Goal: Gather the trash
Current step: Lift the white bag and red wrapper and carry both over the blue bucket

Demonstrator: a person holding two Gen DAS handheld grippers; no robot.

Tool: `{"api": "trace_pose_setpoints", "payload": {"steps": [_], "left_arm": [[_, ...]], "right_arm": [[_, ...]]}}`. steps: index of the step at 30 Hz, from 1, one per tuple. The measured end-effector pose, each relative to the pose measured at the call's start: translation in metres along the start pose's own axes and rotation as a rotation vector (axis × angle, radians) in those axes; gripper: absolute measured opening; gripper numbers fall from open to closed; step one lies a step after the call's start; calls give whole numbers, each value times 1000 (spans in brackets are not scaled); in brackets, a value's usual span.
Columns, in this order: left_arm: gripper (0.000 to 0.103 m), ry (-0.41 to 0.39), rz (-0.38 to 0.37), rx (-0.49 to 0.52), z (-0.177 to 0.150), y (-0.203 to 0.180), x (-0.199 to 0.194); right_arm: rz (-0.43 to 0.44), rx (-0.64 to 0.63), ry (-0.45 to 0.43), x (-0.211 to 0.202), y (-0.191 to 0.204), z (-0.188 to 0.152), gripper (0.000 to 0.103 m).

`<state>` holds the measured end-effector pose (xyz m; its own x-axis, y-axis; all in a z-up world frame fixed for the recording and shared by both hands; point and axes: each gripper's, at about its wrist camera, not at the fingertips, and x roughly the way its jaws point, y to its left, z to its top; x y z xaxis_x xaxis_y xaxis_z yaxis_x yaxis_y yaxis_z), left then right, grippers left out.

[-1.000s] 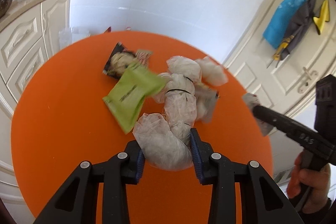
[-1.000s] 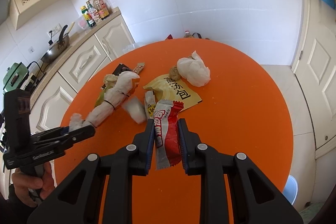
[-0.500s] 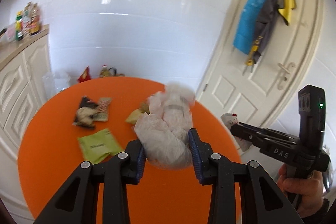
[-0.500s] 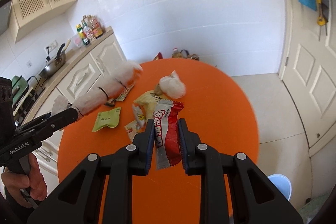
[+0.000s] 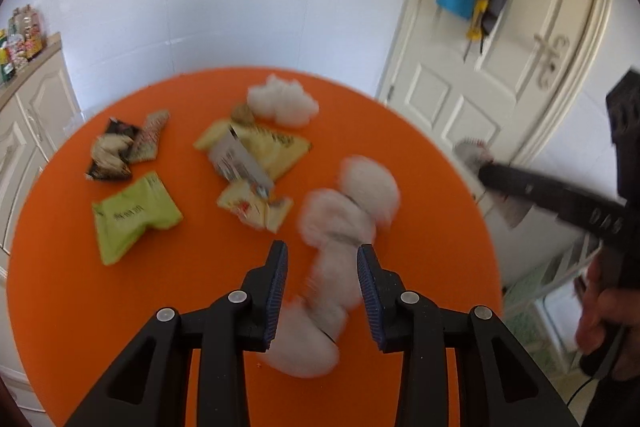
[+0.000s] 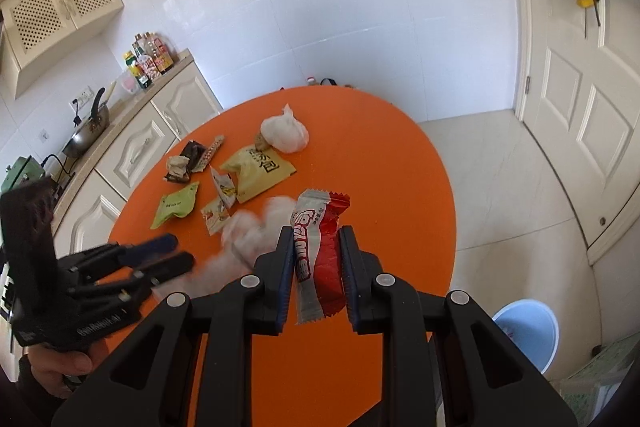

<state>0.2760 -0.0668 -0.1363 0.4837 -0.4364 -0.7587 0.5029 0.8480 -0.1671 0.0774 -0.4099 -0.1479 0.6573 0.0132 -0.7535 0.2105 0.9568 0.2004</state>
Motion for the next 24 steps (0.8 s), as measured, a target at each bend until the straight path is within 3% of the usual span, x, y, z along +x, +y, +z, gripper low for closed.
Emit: {"api": "trace_pose_setpoints", "payload": {"steps": [6,8,9,10,13,17,24], "left_arm": [[48,87,33,105,13,-20,50],[45,90,42,110,16,-24,63],[34,88,45,103,20,-25,65],[30,92,48,90,21,-24,65],[27,102,-10,28,23,-17,65],[26,89,-41,16,23,-22,60],[26,34,-85,59,41,-54,49]], "right_arm": [[-12,14,9,1,-6,-5,22],[-20,20,10,1,-10,-6,22],[-24,25,11,0,-11,-6,22],[-27,28,10,0,-13,-7,22],[-31,40,6,-2,-17,-8,22],[-38,53,-9,-10,-23,-9,22],[-78,90,-51,-36,-47,-11,22]]}}
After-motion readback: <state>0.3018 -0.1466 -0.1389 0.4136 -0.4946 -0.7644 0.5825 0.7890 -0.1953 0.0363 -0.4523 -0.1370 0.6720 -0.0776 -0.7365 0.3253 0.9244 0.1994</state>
